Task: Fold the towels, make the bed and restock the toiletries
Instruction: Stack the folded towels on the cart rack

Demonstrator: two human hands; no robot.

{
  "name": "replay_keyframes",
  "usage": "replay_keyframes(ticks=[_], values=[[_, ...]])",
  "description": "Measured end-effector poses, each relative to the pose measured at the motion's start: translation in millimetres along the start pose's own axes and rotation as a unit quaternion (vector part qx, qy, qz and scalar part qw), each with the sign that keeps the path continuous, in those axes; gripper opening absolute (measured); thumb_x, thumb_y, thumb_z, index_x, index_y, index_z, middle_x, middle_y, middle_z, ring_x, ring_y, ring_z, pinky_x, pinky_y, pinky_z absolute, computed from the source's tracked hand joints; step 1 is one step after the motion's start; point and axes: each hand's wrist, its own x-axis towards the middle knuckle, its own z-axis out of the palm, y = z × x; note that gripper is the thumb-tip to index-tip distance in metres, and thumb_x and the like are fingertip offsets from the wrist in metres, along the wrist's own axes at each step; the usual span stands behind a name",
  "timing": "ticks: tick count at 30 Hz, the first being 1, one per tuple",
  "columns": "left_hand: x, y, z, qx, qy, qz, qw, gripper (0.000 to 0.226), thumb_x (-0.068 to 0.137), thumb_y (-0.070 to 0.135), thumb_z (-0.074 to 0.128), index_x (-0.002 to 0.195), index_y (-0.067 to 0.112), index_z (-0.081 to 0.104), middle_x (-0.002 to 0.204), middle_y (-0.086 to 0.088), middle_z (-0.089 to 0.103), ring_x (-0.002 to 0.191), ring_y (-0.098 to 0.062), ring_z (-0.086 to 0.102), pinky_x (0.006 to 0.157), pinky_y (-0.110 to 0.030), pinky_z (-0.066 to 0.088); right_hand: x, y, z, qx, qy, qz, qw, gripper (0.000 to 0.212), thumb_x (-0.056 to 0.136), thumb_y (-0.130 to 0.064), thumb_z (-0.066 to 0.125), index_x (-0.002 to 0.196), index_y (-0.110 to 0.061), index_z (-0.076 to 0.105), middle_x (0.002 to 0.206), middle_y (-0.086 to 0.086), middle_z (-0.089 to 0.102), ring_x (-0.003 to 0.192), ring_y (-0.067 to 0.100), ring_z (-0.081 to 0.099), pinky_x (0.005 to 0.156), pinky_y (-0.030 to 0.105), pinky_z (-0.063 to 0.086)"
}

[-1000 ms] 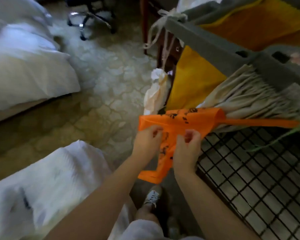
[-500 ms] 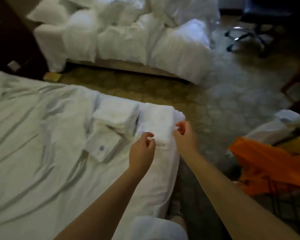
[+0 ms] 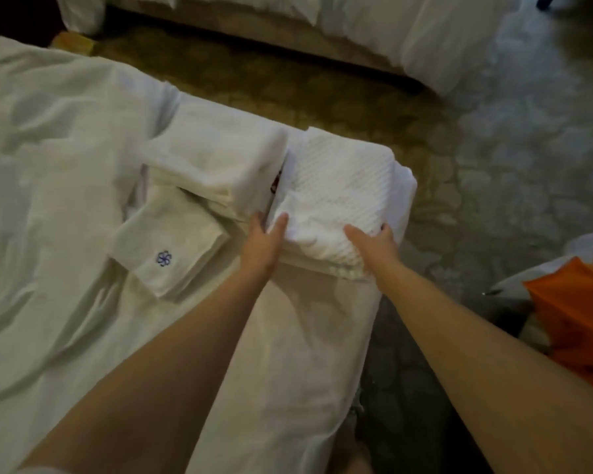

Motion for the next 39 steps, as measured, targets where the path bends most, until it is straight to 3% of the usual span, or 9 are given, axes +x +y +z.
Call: replay_keyframes(ticks=[4,9,12,14,16,21,27,33,39], values=[[1.2,15.2,-11.5,-0.104,-0.065,-0.043,0.992,0.064,0.058,0.04,0.065,0.114,0.01,0.058,0.109,-0.009,0.065,0.095,-0.023,0.06,0.075,-0.028,0.044,-15.9,-12.9,-13.0,0.142,-0.038,0.047,0.988,0.081,0.067,-0.031,0.084,0.136,-0.015,0.045,0.131,0.007,0.057,0.111,0.027,0.058,0.096,0.045,0.05],[-70.8,58.1,-26.6,-0.186,-0.265,-0.08,0.943,0.008,0.068,0.024,0.064,0.073,0.019,0.067,0.058,0.015,0.062,0.062,-0.006,0.055,0.049,-0.016,0.04,-112.7,-58.2,-73.1,0.092,-0.014,-0.037,0.995,0.075,0.077,-0.017,0.077,0.141,-0.011,0.038,0.125,0.001,0.052,0.109,0.018,0.053,0.081,0.03,0.051],[-123.5,101.0,-30.1,-0.199,-0.354,-0.045,0.913,0.013,0.082,0.019,0.064,0.093,0.015,0.07,0.083,-0.002,0.069,0.08,-0.02,0.06,0.06,-0.029,0.049,-195.5,-70.2,-124.8,0.065,0.067,-0.078,0.993,0.076,0.078,-0.022,0.076,0.142,-0.016,0.035,0.12,-0.005,0.046,0.11,0.014,0.046,0.085,0.027,0.047],[-162.1,137.4,-27.7,-0.149,-0.406,0.034,0.901,0.066,0.065,0.04,0.073,0.124,0.018,0.056,0.112,-0.005,0.065,0.1,-0.025,0.062,0.074,-0.037,0.053,-250.1,-67.8,-162.5,0.094,0.129,-0.109,0.981,0.069,0.074,-0.023,0.079,0.133,-0.021,0.044,0.123,-0.003,0.053,0.114,0.019,0.052,0.094,0.04,0.048],[-207.8,169.3,-21.6,-0.116,-0.439,0.117,0.883,0.082,0.052,0.054,0.071,0.128,0.032,0.048,0.117,0.006,0.061,0.104,-0.018,0.061,0.083,-0.038,0.055,-308.5,-58.1,-200.2,0.149,0.194,-0.148,0.958,0.051,0.074,-0.023,0.078,0.117,-0.027,0.051,0.111,-0.008,0.061,0.105,0.014,0.059,0.087,0.035,0.052],[-322.8,207.6,12.5,-0.08,-0.515,0.24,0.819,0.064,0.056,0.049,0.073,0.116,0.05,0.051,0.113,0.02,0.065,0.103,-0.008,0.064,0.085,-0.033,0.051,-437.1,3.4,-257.2,0.321,0.317,-0.194,0.871,0.045,0.065,-0.042,0.064,0.108,-0.04,0.054,0.108,-0.017,0.064,0.099,0.003,0.064,0.08,0.023,0.052],[-413.5,191.0,75.7,0.015,-0.647,0.255,0.718,0.067,0.066,0.03,0.08,0.124,0.048,0.051,0.122,0.016,0.063,0.107,-0.012,0.064,0.082,-0.033,0.054,-523.8,113.6,-259.9,0.402,0.438,-0.12,0.795,0.053,0.08,-0.015,0.074,0.115,-0.039,0.042,0.102,-0.024,0.056,0.084,-0.002,0.061,0.058,0.014,0.052],[-436.7,170.7,160.9,0.154,-0.66,0.284,0.678,0.051,0.089,0.007,0.062,0.113,0.05,0.05,0.111,0.024,0.058,0.109,-0.013,0.059,0.085,-0.027,0.051,-501.9,179.4,-254.6,0.499,0.46,-0.029,0.734,0.052,0.084,-0.014,0.069,0.126,-0.026,0.04,0.112,-0.008,0.055,0.097,0.013,0.055,0.084,0.032,0.047],[-436.4,160.8,215.2,0.254,-0.612,0.318,0.677,0.055,0.092,0.012,0.059,0.141,0.027,0.039,0.126,0.003,0.056,0.108,-0.018,0.057,0.087,-0.028,0.047,-462.2,217.3,-276.9,0.462,0.499,0.025,0.733,0.074,0.081,-0.018,0.074,0.141,-0.014,0.031,0.132,0.007,0.051,0.107,0.02,0.054,0.092,0.036,0.048]])
